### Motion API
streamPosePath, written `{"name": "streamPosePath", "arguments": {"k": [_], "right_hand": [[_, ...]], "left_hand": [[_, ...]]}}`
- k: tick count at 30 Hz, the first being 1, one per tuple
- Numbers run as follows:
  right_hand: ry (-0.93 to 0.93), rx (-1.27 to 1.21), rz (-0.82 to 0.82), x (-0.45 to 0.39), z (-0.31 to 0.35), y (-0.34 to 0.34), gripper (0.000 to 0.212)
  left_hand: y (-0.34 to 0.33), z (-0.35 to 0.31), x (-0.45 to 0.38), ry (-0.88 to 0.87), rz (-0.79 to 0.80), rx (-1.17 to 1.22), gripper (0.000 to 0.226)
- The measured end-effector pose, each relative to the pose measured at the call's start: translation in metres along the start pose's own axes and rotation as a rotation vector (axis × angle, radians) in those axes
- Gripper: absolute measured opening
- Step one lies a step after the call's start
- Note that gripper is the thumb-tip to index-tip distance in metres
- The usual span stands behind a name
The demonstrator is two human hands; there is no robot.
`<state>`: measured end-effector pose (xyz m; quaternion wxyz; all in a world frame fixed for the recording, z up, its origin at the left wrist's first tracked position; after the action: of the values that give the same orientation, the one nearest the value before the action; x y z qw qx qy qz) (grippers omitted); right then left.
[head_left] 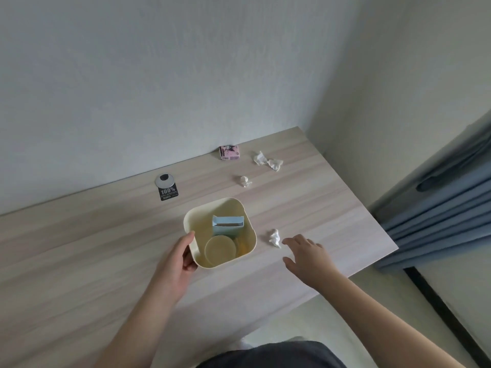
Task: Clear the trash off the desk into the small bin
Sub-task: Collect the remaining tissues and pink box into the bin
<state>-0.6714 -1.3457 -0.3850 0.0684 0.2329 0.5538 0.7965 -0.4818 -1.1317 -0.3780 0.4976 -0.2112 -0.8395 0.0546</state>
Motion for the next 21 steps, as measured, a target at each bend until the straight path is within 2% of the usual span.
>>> {"name": "streamPosePath", "arguments": {"k": [8,15,18,21], "right_hand": [[0.025,0.077,0.192,-0.055,-0.017,-0.040,0.060],[0.144,0.126,0.232,-0.094,-0.035,-0.063,0.039],[0.225,0.129,0.218,-0.105,-0.041,-0.066,0.031],[0.271,0.120,0.247,-0.114,-0.051,-0.068,0.026]], "left_hand": [[0.004,-0.008,-0.002,-0.041,-0.030,0.067,0.019],[-0.005,-0.002,-0.009,-0.080,-0.116,0.172,0.013],[-0.021,0.001,-0.010,-0.114,-0.153,0.221,0.023],[-0.037,0.004,-0.012,-0.135,-0.201,0.242,0.024]]}}
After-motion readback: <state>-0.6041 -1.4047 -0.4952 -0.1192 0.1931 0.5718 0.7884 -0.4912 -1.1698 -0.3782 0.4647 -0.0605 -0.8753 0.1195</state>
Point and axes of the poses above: each hand's wrist, its own x-axis away from the middle knuckle, its own y-axis out of the back of the hand, z = x × y, the point moved 9 cm from there along -x, towards the middle knuckle, and after that the axes turned 13 degrees about y, right-handed, at the moved point
